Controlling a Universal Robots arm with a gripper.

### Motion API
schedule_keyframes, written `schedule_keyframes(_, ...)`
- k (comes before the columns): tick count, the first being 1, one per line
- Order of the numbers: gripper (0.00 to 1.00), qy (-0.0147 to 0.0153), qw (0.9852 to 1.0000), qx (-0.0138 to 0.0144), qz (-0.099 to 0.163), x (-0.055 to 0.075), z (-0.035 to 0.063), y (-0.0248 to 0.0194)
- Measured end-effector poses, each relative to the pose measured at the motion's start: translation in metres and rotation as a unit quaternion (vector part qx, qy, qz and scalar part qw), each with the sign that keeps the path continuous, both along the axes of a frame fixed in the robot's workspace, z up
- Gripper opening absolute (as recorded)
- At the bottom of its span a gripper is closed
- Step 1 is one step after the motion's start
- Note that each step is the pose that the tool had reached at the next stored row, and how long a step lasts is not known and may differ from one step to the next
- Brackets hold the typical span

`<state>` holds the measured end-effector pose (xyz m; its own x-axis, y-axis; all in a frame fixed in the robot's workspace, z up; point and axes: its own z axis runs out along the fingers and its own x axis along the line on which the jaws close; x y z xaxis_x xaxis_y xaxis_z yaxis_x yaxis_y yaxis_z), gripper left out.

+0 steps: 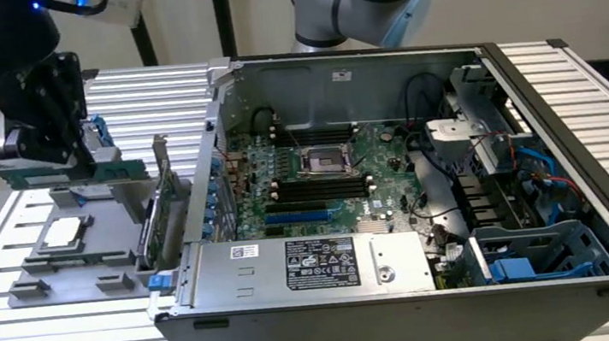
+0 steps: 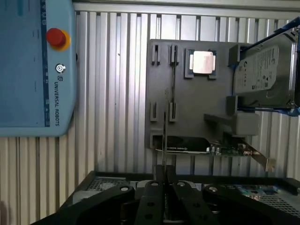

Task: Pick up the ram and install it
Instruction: 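Pick up the ram and move it above insertion slot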

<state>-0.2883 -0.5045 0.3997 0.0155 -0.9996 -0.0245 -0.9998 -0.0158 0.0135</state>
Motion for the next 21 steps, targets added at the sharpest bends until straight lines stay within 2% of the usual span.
schedule_keyframes(3, 0.13, 0.0, 1.0, 0.0017, 0.0, 0.013, 0.0111, 0.0)
schedule_keyframes(6, 0.13, 0.0002, 1.0, 0.003, 0.0, 0.027, 0.0158, 0.0)
schedule_keyframes(9, 0.13, 0.0006, 1.0, 0.0035, 0.0, 0.041, 0.0173, 0.0)
schedule_keyframes(15, 0.13, 0.0005, 1.0, 0.0073, 0.0, 0.068, 0.0174, 0.0)
schedule_keyframes(21, 0.13, 0.0009, 1.0, 0.0074, 0.0, 0.096, 0.0157, 0.0001)
